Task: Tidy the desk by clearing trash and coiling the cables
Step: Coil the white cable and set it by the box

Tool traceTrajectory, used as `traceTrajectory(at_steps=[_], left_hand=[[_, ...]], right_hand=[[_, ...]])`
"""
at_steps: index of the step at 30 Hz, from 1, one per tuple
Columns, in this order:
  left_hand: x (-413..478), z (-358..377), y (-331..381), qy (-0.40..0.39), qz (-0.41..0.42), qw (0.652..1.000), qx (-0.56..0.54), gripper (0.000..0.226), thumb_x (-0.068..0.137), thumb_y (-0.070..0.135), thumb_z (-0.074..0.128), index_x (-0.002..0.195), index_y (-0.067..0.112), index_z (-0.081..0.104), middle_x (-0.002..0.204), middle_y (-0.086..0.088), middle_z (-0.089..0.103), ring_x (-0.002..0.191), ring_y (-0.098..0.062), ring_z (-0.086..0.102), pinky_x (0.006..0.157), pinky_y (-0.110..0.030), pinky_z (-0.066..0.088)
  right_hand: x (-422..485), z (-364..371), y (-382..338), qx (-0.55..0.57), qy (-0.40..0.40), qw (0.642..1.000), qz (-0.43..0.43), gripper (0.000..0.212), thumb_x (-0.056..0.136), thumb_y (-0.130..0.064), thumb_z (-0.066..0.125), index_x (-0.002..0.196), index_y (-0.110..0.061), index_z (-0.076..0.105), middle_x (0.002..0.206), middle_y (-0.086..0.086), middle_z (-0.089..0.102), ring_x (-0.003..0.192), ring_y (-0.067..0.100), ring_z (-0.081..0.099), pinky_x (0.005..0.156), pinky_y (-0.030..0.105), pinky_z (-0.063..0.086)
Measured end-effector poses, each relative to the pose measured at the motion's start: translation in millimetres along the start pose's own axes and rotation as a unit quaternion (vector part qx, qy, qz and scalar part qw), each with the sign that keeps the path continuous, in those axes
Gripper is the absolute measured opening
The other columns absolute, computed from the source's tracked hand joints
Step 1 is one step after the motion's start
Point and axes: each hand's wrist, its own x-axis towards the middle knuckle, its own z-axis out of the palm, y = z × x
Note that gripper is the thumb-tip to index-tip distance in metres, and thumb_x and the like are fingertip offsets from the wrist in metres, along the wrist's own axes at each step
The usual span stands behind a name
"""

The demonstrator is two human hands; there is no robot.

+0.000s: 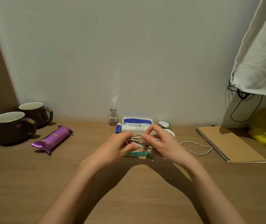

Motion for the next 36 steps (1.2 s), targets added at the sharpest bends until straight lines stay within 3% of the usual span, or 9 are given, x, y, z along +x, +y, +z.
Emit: traceTrajectory(at_steps=[3, 7, 14, 16, 21, 25, 29, 33, 36], left_hand=[[-0.7, 5.6, 3.7, -0.034, 0.003, 0.999, 0.013, 0.025, 0.093, 0.034, 0.051, 0.117, 0.025, 0.052, 0.105, 0.013, 0.059, 0.092, 0.0, 0.059, 0.072, -0.021, 0.052], [-0.8, 15.1, 10.4, -0.05, 0.011, 0.998, 0.046, 0.029, 0.095, 0.037, 0.046, 0.121, 0.026, 0.048, 0.107, 0.011, 0.059, 0.091, -0.001, 0.058, 0.074, -0.019, 0.051], [-4.1, 17.2, 20.7, -0.074, 0.003, 0.995, -0.061, 0.033, 0.095, 0.036, 0.046, 0.125, 0.025, 0.05, 0.106, 0.008, 0.064, 0.091, -0.004, 0.062, 0.078, -0.02, 0.053], [-3.5, 16.0, 24.5, -0.097, -0.019, 0.99, -0.102, 0.029, 0.096, 0.034, 0.044, 0.118, 0.019, 0.054, 0.095, 0.007, 0.063, 0.084, -0.006, 0.063, 0.078, -0.023, 0.054], [-0.9, 17.4, 33.5, -0.127, -0.06, 0.978, -0.154, 0.021, 0.098, 0.034, 0.039, 0.095, 0.017, 0.051, 0.081, 0.003, 0.052, 0.07, -0.007, 0.051, 0.064, -0.018, 0.045], [0.5, 23.9, 35.3, -0.126, -0.063, 0.98, -0.138, 0.029, 0.1, 0.034, 0.035, 0.103, 0.01, 0.051, 0.081, 0.003, 0.048, 0.069, -0.007, 0.043, 0.065, -0.02, 0.039], [2.4, 32.7, 33.4, -0.077, -0.051, 0.993, -0.074, 0.02, 0.1, 0.035, 0.035, 0.086, 0.028, 0.047, 0.079, 0.008, 0.051, 0.07, -0.005, 0.046, 0.065, -0.02, 0.038], [1.1, 33.4, 22.3, -0.014, -0.055, 0.997, -0.05, 0.018, 0.099, 0.034, 0.038, 0.094, 0.026, 0.054, 0.088, -0.002, 0.062, 0.08, -0.018, 0.057, 0.071, -0.036, 0.047], [1.8, 29.7, 14.7, 0.032, -0.06, 0.997, -0.046, 0.017, 0.099, 0.031, 0.039, 0.087, 0.031, 0.051, 0.078, 0.006, 0.056, 0.07, -0.008, 0.051, 0.061, -0.023, 0.041]], right_hand=[[2.4, 10.3, 3.6, -0.041, 0.094, 0.994, -0.034, 0.023, 0.095, -0.034, 0.053, 0.075, -0.024, 0.048, 0.074, -0.004, 0.065, 0.061, 0.005, 0.061, 0.047, 0.011, 0.04], [2.9, 11.6, 4.7, -0.086, 0.16, 0.982, -0.044, 0.034, 0.093, -0.018, 0.053, 0.062, -0.026, 0.042, 0.063, -0.006, 0.053, 0.06, 0.005, 0.05, 0.051, 0.011, 0.039], [4.2, 12.2, 5.0, -0.084, 0.114, 0.99, -0.022, 0.027, 0.092, -0.02, 0.053, 0.067, -0.024, 0.043, 0.064, -0.005, 0.051, 0.058, 0.006, 0.043, 0.051, 0.017, 0.034], [5.4, 11.3, 6.5, -0.075, 0.115, 0.99, -0.025, 0.025, 0.092, -0.02, 0.052, 0.07, -0.023, 0.042, 0.064, -0.004, 0.052, 0.056, 0.006, 0.044, 0.051, 0.018, 0.033], [8.9, 7.2, 11.1, -0.083, 0.142, 0.985, -0.045, 0.019, 0.095, -0.029, 0.049, 0.079, -0.021, 0.042, 0.054, -0.005, 0.051, 0.045, 0.005, 0.044, 0.048, 0.023, 0.035], [8.2, 6.6, 11.5, -0.093, 0.176, 0.98, -0.027, 0.024, 0.092, -0.037, 0.052, 0.077, -0.025, 0.039, 0.048, -0.005, 0.049, 0.044, 0.008, 0.042, 0.05, 0.032, 0.037], [7.5, 5.2, 8.7, -0.082, 0.171, 0.981, 0.03, 0.033, 0.09, -0.051, 0.051, 0.083, -0.018, 0.051, 0.059, -0.004, 0.058, 0.049, 0.006, 0.053, 0.051, 0.026, 0.041], [7.5, -10.2, 11.4, 0.001, 0.13, 0.99, 0.051, 0.045, 0.092, -0.055, 0.041, 0.083, -0.017, 0.063, 0.075, -0.004, 0.063, 0.061, 0.007, 0.055, 0.053, 0.021, 0.041], [9.9, -34.9, 30.3, 0.001, 0.197, 0.978, 0.071, 0.033, 0.099, -0.039, 0.041, 0.089, -0.02, 0.066, 0.093, -0.004, 0.068, 0.079, 0.011, 0.059, 0.064, 0.026, 0.044]])
